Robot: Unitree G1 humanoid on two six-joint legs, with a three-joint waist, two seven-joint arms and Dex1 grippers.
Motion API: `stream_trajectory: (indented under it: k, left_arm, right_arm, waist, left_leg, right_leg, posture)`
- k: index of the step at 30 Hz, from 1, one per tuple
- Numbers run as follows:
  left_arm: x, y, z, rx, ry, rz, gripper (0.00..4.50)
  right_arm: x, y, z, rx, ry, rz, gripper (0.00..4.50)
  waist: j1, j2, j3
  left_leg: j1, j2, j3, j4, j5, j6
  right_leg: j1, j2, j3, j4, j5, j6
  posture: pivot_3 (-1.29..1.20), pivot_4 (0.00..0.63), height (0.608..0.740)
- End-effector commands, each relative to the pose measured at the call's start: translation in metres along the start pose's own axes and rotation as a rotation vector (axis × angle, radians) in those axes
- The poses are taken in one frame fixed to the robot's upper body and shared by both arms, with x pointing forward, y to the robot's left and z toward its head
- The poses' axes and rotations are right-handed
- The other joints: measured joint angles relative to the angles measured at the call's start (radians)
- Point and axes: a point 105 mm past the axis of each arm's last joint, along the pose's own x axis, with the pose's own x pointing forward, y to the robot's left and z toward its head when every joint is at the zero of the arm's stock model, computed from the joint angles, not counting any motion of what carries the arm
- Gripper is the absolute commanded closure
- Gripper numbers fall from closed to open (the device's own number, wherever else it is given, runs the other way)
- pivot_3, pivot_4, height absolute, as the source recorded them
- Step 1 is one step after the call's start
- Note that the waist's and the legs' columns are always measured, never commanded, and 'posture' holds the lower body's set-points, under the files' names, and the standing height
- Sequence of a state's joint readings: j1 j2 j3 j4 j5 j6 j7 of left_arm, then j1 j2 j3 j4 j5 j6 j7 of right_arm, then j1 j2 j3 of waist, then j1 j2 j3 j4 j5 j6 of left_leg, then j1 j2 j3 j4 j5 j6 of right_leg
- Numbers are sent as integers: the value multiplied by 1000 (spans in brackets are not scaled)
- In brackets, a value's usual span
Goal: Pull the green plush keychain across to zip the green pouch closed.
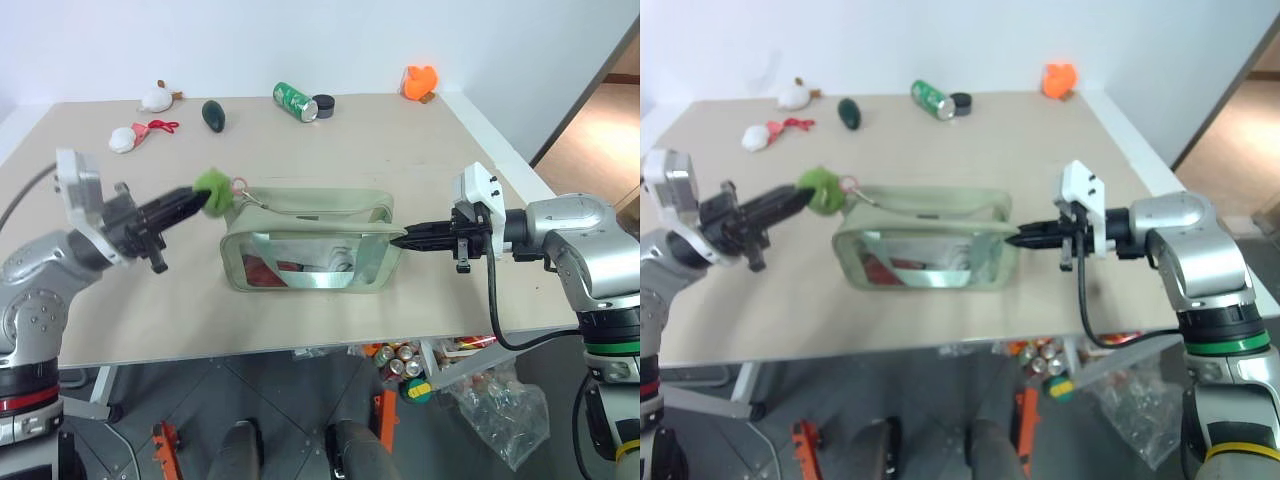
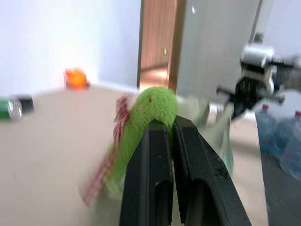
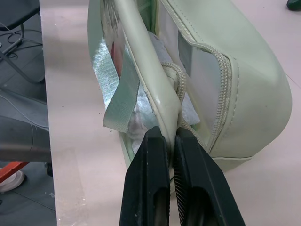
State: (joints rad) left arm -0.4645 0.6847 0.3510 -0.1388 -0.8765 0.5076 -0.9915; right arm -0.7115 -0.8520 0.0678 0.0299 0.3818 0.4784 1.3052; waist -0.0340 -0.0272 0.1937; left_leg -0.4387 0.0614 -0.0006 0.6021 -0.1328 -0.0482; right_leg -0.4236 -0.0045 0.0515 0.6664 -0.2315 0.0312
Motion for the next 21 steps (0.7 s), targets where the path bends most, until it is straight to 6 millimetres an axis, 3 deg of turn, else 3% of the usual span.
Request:
stream_trajectory:
  k: [1,7,12,15,16,21]
  left_arm:
    - [15,-16,12,41,-24,-97,4420]
    - [35,-32,10,26,-29,-197,4420]
    - [32,-31,-17,-6,71,-191,4420]
    - [28,-25,-22,-22,93,-161,4420]
    - [27,-23,-23,-23,94,-145,3776]
    - [28,-24,-22,-5,94,-148,2102]
  right_arm:
    - [1,1,5,-30,0,5,4500]
    - [0,1,6,-33,1,-3,4500]
    - [-1,1,5,-31,3,-10,4500]
    - [-2,2,5,-30,4,-12,4500]
    - [-2,2,5,-30,4,-14,4500]
    - [-2,2,5,-30,1,-13,4500]
  waist:
    - [-1,0,0]
    - [-2,0,0]
    - [-3,0,0]
    - [-3,0,0]
    - [-3,0,0]
    - [-3,0,0]
  left_leg:
    - [0,0,0,0,0,0]
    - [0,0,1,1,0,0]
    - [0,0,1,1,0,0]
    - [0,0,1,1,0,0]
    - [0,0,1,1,0,0]
    - [0,0,1,1,0,0]
  right_leg:
    - [0,0,0,0,1,1]
    - [0,0,1,0,1,2]
    - [0,1,2,0,1,2]
    - [0,1,2,0,1,2]
    - [0,1,2,0,1,2]
    - [0,1,3,0,0,0]
  posture:
    - [0,150,740]
    - [0,150,740]
    - [0,150,740]
    - [0,150,740]
    - [0,150,740]
    - [0,150,740]
